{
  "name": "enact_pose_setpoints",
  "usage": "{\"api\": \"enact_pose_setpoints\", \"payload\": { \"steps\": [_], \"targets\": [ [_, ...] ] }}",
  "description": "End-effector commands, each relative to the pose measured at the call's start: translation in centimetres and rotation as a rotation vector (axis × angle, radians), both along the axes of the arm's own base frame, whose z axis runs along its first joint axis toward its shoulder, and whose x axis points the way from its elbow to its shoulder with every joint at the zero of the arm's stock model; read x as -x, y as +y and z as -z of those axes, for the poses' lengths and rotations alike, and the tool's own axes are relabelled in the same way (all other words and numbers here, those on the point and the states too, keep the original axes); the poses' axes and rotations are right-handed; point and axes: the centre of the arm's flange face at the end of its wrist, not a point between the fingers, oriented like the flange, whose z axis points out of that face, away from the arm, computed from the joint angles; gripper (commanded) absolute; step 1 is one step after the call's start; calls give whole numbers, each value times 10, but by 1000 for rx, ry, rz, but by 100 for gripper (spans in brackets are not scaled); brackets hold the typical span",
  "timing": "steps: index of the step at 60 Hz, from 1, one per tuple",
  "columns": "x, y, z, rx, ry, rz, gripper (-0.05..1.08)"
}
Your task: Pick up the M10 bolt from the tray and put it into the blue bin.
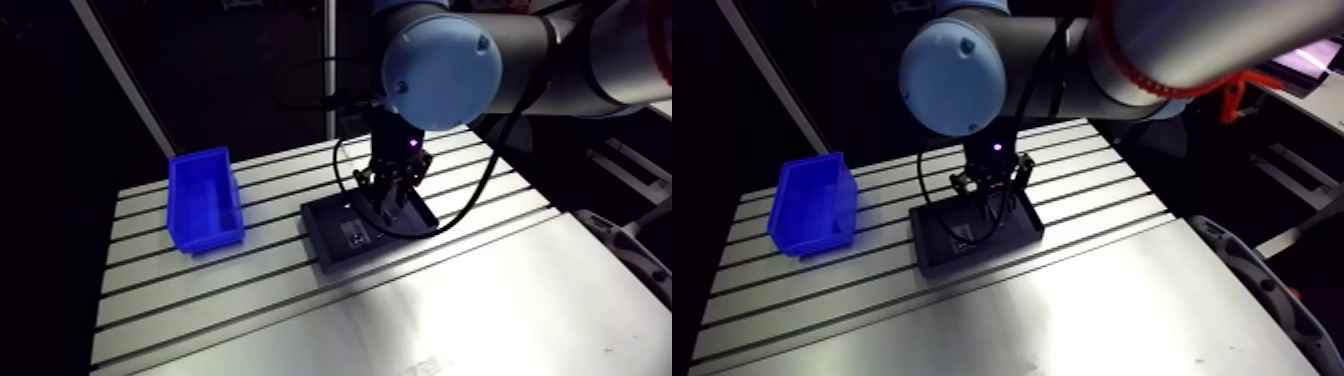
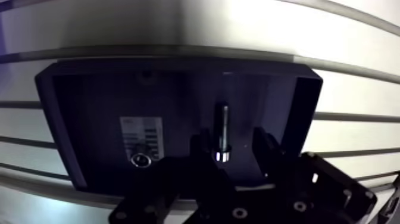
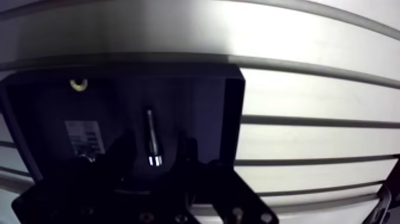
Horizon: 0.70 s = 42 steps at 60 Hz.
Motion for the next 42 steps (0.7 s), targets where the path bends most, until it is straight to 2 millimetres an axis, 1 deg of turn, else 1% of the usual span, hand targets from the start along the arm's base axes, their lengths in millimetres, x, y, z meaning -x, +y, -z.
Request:
{"api": "enact_pose_setpoints", "payload": {
  "steps": [1, 31, 36, 42],
  "targets": [
    [-1, 0, 1, -7, -2, -4, 51],
    [-3, -1, 3, -1, -6, -5, 51],
    [-3, -1, 3, -1, -6, -5, 56],
    [-3, -2, 3, 1, -5, -4, 56]
  ]
}}
